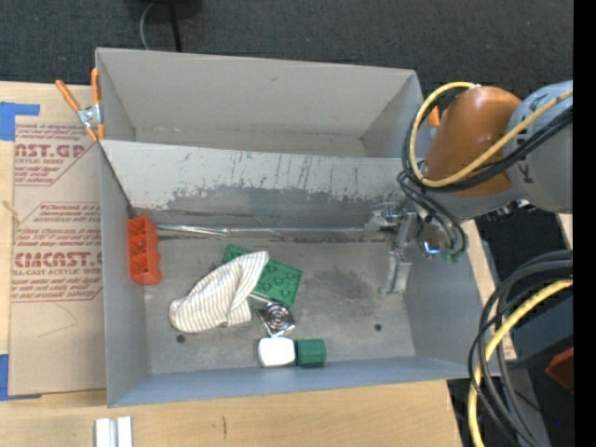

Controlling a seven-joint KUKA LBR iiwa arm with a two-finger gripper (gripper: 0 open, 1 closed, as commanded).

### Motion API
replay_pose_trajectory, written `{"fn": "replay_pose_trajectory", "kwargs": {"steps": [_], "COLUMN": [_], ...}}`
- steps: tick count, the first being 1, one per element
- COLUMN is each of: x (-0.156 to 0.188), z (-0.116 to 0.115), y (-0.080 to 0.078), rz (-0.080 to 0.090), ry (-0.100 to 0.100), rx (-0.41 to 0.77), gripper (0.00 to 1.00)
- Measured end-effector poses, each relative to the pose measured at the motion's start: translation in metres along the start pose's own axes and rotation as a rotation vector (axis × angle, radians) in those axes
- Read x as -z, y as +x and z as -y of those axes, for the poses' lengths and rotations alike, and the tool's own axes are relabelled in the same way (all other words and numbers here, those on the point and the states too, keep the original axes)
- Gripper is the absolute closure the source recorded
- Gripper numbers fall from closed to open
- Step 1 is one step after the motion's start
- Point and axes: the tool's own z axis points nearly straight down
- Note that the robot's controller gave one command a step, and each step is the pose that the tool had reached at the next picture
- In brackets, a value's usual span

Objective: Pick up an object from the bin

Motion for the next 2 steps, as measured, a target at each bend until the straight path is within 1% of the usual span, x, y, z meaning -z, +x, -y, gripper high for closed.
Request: {"fn": "replay_pose_trajectory", "kwargs": {"steps": [1,2], "x": [0.005,0.008], "z": [0.000,-0.047], "y": [-0.002,0.004], "rz": [0.007,0.004], "ry": [0.001,0.002], "rx": [0.001,0.029], "gripper": [0.00,0.00]}}
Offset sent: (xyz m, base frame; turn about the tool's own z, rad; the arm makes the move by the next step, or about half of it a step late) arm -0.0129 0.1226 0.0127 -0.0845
